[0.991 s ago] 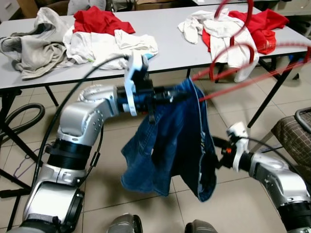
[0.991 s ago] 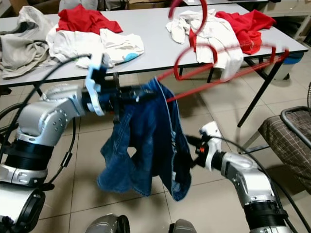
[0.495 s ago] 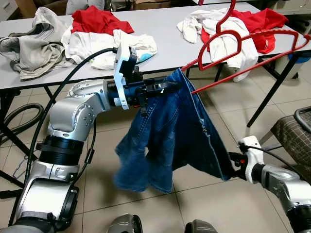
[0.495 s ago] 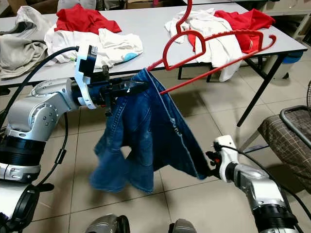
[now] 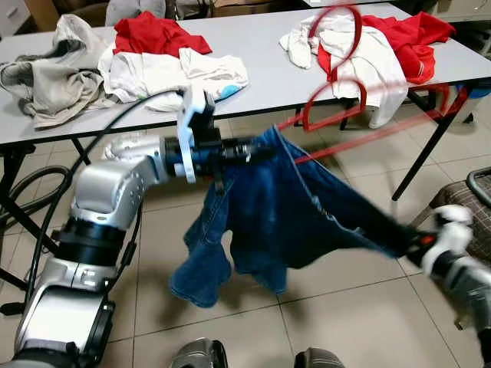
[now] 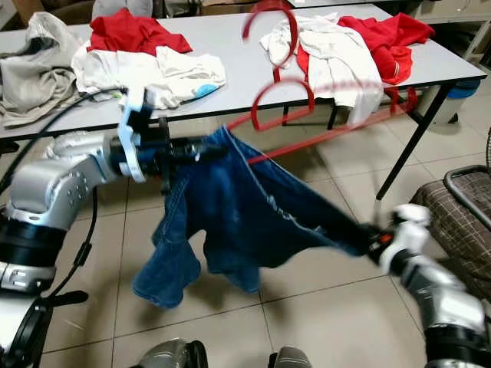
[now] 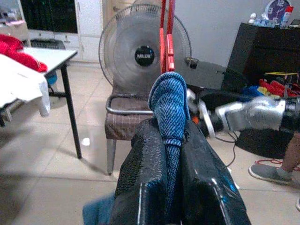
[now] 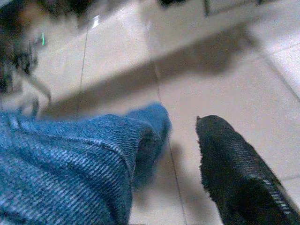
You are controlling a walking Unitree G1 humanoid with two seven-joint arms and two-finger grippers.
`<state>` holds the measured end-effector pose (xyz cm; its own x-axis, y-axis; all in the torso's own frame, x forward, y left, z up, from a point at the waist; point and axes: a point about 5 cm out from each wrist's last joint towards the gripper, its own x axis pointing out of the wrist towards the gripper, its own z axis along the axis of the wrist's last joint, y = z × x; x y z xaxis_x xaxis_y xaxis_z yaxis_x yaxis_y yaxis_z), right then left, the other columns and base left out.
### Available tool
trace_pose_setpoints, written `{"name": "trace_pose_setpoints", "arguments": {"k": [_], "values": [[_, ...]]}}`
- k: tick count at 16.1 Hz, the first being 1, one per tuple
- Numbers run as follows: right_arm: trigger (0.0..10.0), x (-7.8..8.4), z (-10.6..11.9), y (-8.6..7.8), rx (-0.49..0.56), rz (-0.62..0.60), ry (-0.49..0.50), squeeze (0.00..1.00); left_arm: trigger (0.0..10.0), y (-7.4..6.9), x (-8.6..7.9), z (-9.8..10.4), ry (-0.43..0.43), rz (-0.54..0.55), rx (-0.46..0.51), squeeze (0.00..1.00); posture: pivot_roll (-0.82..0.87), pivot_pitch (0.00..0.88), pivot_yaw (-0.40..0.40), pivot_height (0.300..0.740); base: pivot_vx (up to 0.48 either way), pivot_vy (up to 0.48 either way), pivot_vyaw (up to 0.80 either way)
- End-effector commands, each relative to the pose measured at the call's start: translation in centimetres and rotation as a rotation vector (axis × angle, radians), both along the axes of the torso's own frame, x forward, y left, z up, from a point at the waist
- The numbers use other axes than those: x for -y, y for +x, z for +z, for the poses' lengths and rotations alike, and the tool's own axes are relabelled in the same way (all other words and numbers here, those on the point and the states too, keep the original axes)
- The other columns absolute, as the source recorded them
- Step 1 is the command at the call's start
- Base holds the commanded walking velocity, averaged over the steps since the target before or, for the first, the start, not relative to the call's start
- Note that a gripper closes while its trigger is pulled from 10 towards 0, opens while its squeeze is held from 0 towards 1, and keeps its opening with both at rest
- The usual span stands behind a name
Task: Hang hanger
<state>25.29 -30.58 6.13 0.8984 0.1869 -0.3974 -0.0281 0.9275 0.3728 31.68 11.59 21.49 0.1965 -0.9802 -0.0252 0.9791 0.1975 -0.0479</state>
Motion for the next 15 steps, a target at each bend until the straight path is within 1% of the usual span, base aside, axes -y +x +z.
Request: {"name": "trace_pose_setpoints", "arguments": {"k": [1,3,4,5,6,7,8,9,11,12,14,15], "values": [[0.0,1.8,1.6,0.3,0.068,-0.11,0.059,0.0,0.0,-0.2,-0.2,0.6,0.022,-0.001,0.052,0.0,-0.18,0.0,0.06,0.74,0.0,0.0,0.0],[0.0,2.5,3.4,0.7,0.138,-0.13,0.092,0.0,0.0,-0.6,-0.1,-0.5,0.07,-0.018,0.043,0.0,-0.18,0.0,0.06,0.74,0.0,0.0,0.0],[0.0,2.5,3.4,0.7,0.138,-0.13,0.092,0.0,0.0,-0.6,-0.1,-0.5,0.07,-0.018,0.043,0.0,-0.18,0.0,0.06,0.74,0.0,0.0,0.0],[0.0,2.9,4.7,1.0,0.178,-0.144,0.115,0.0,0.0,-1.0,0.0,-0.9,0.078,-0.032,0.033,0.0,-0.18,0.0,0.061,0.74,0.0,0.0,0.0],[0.0,3.0,5.2,1.1,0.192,-0.15,0.123,0.0,0.0,-1.2,0.0,-1.1,0.078,-0.037,0.03,0.0,-0.18,0.0,0.063,0.74,0.0,0.0,0.0],[0.0,3.3,6.2,1.3,0.209,-0.172,0.142,0.0,0.0,-1.6,0.1,-1.3,0.077,-0.061,0.022,0.0,-0.19,0.0,0.064,0.74,0.0,0.0,0.0],[0.0,3.4,6.4,1.4,0.211,-0.178,0.147,0.0,0.0,-1.7,0.2,-1.4,0.078,-0.069,0.019,0.0,-0.19,0.0,0.064,0.74,0.0,0.0,0.0],[0.0,3.6,7.0,1.6,0.221,-0.181,0.156,0.0,0.0,-2.0,0.3,-1.9,0.097,-0.087,0.011,0.0,-0.19,0.0,0.065,0.74,0.0,0.0,0.0],[0.0,3.6,8.4,2.2,0.246,-0.185,0.173,0.0,0.0,-2.6,0.8,-3.0,0.167,-0.125,0.013,0.0,-0.2,0.0,0.068,0.74,0.0,0.0,0.0],[0.0,3.5,9.0,2.4,0.251,-0.184,0.173,0.0,0.0,-2.7,1.0,-3.7,0.205,-0.122,0.012,0.0,-0.2,0.0,0.068,0.74,0.0,0.0,0.0],[0.0,3.3,9.4,2.5,0.256,-0.18,0.18,0.0,0.0,-2.5,0.9,-4.2,0.253,-0.096,0.02,0.0,-0.2,0.0,0.068,0.74,0.0,0.0,0.0],[0.0,3.2,9.7,2.6,0.26,-0.174,0.185,0.0,0.0,-1.9,0.7,-4.7,0.301,-0.032,0.039,0.0,-0.2,0.0,0.067,0.74,0.0,0.0,0.0]]}}
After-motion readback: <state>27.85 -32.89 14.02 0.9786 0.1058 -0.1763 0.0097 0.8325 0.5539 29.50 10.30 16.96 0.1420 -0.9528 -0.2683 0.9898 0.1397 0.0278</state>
